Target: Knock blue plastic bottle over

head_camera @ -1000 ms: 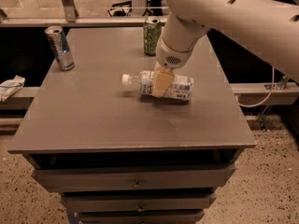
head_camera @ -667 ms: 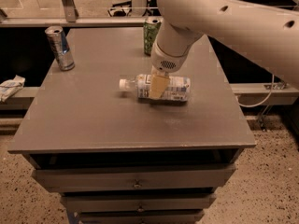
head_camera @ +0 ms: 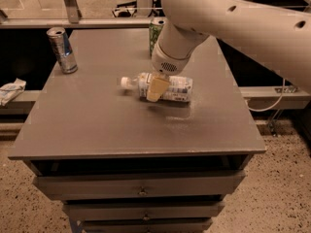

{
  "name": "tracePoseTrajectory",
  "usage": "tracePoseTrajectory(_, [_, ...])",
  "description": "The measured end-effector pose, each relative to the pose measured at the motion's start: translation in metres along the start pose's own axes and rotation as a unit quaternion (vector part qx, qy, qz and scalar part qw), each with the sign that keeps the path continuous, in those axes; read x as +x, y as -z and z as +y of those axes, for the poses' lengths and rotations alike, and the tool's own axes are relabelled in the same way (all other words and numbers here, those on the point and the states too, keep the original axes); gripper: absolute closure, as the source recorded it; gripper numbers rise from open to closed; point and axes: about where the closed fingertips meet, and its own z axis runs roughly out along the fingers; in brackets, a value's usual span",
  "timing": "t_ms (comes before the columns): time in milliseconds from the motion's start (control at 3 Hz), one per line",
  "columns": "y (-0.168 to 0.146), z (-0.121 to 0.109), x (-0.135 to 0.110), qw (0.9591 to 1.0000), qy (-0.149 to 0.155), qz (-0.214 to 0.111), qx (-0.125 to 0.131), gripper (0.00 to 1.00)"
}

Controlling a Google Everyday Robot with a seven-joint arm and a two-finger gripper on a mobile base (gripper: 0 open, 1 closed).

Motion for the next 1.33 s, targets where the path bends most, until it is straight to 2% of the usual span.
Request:
tracePoseTrajectory(333, [0.003, -0.003, 0.000, 0.9996, -0.019, -0.020, -0.010, 0.00])
tracePoseTrajectory(667, [0.014, -0.010, 0.013, 0.9960, -0.057, -0.067, -0.014, 0.00])
tracePoseTrajectory(1000, [0.037, -0.017, 0.033, 0.9861, -0.097, -0.135, -0.007, 0.00])
tracePoseTrajectory(1333, [0.099, -0.023, 0.060, 0.9637, -0.136, -0.228, 0.026, 0.00])
